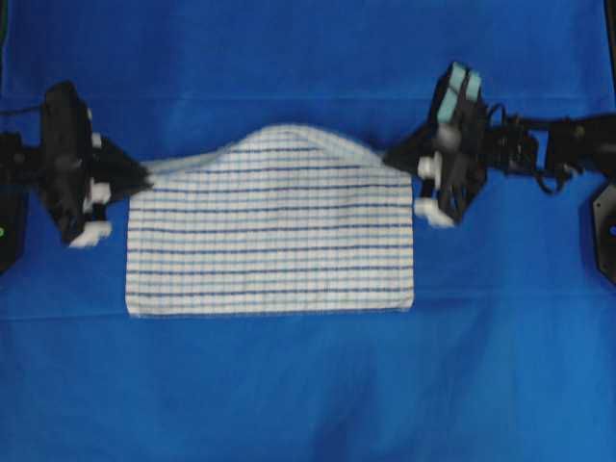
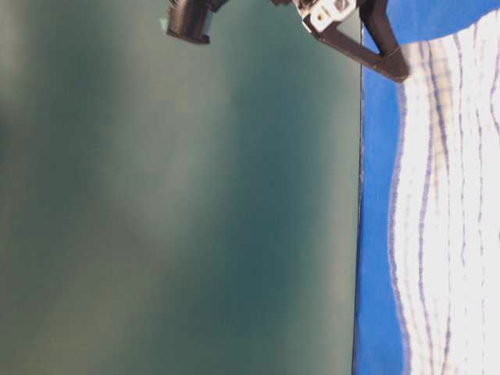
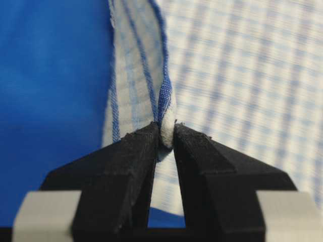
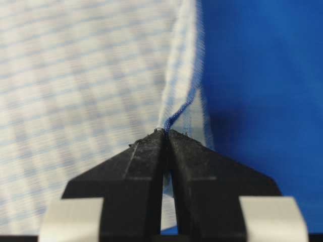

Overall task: Fold the blue towel.
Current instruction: 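Lift the far edge and fold it toward the near edge with both grippers, then release the folded edge and open both grippers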

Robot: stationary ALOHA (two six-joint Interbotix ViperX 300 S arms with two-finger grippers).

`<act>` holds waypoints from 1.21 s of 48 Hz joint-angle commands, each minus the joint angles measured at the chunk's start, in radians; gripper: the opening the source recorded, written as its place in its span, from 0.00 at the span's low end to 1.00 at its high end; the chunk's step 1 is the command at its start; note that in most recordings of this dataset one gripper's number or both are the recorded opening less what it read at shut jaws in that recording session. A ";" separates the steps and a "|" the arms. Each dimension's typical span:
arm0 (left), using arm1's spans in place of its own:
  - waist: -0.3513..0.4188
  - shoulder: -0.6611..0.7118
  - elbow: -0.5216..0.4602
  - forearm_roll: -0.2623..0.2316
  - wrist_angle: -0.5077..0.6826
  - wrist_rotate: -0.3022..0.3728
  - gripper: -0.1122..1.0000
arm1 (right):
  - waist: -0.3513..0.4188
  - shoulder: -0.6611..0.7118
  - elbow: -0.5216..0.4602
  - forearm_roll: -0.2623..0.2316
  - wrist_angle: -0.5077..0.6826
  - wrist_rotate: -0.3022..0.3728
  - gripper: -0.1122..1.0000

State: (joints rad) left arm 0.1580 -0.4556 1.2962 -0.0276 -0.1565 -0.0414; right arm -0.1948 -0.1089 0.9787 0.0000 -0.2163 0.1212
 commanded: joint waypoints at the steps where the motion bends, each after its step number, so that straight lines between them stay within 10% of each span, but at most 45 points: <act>1: -0.072 -0.037 0.008 -0.002 0.003 -0.015 0.22 | 0.052 -0.037 0.000 0.003 0.009 0.012 0.14; 29: -0.399 -0.094 0.021 -0.002 0.081 -0.235 0.20 | 0.331 -0.100 0.031 0.003 0.086 0.150 0.14; 58: -0.439 -0.037 -0.008 -0.002 0.075 -0.253 0.23 | 0.370 -0.083 0.014 0.003 0.086 0.196 0.14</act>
State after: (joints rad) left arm -0.2777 -0.4909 1.3070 -0.0261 -0.0736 -0.2976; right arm 0.1703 -0.1887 1.0155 0.0015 -0.1273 0.3160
